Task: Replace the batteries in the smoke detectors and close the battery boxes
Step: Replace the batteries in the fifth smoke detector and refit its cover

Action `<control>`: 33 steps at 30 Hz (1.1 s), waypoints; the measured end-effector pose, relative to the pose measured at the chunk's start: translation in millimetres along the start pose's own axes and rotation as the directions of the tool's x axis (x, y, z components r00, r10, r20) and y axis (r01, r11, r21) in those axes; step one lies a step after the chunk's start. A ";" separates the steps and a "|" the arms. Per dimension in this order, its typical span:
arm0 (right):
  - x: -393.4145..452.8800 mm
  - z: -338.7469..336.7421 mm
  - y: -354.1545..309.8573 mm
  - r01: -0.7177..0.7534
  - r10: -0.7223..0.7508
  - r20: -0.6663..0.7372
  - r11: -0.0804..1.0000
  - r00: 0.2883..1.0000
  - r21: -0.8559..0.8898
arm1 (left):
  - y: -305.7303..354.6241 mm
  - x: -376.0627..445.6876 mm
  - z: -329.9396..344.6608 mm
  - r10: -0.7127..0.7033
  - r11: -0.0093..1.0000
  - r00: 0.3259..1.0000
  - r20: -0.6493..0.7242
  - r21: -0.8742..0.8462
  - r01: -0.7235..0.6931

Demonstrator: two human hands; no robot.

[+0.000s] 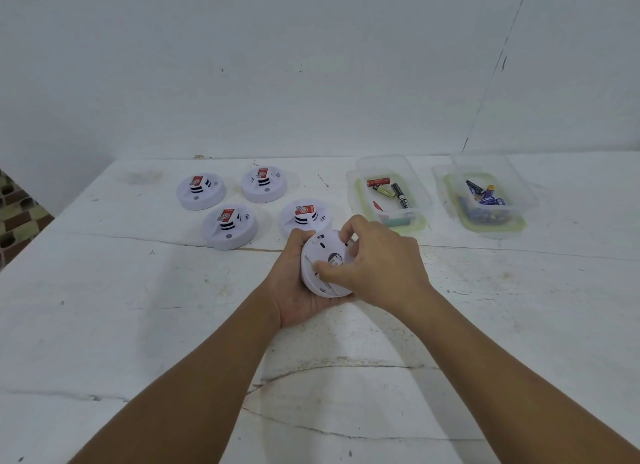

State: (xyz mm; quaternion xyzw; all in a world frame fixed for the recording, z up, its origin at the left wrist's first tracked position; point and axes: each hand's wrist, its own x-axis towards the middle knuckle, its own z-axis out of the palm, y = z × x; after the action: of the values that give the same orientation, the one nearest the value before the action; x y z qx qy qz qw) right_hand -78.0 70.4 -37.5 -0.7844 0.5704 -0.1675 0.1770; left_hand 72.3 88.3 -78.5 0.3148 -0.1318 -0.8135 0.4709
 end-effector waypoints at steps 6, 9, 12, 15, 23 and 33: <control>-2.3 -1.4 1.3 -0.014 0.014 0.011 1.000 1.000 0.024 | -0.3 0.5 0.0 0.007 1.000 1.000 -0.022 0.023 -0.007; -4.6 -2.1 2.1 -0.021 0.020 0.017 0.999 1.000 0.033 | -0.9 0.5 0.5 0.010 0.999 0.999 -0.044 0.042 -0.008; -3.7 -2.2 0.0 -0.027 0.026 0.015 0.999 1.000 0.023 | -0.3 -0.7 2.6 0.008 0.999 0.999 -0.053 0.037 -0.006; -1.9 -1.7 -1.1 -0.035 0.035 0.019 0.999 0.999 0.021 | -1.0 -1.7 4.0 0.006 1.000 0.998 -0.061 0.026 -0.004; -10.4 3.0 16.2 0.008 -0.011 0.007 0.935 1.000 0.354 | -2.3 -6.8 7.9 0.008 0.999 0.998 -0.059 -0.033 -0.010; -24.2 0.6 27.9 -0.064 -0.034 0.100 0.564 0.994 0.824 | -5.3 -13.1 35.3 0.344 0.872 0.915 -0.212 0.435 -0.227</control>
State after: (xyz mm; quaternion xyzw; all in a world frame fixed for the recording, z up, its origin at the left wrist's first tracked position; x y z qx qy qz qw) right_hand -108.1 85.5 -52.6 -0.6136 0.4226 -0.3719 0.5538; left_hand 51.0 99.3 -49.1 0.4942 -0.2725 -0.6362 0.5262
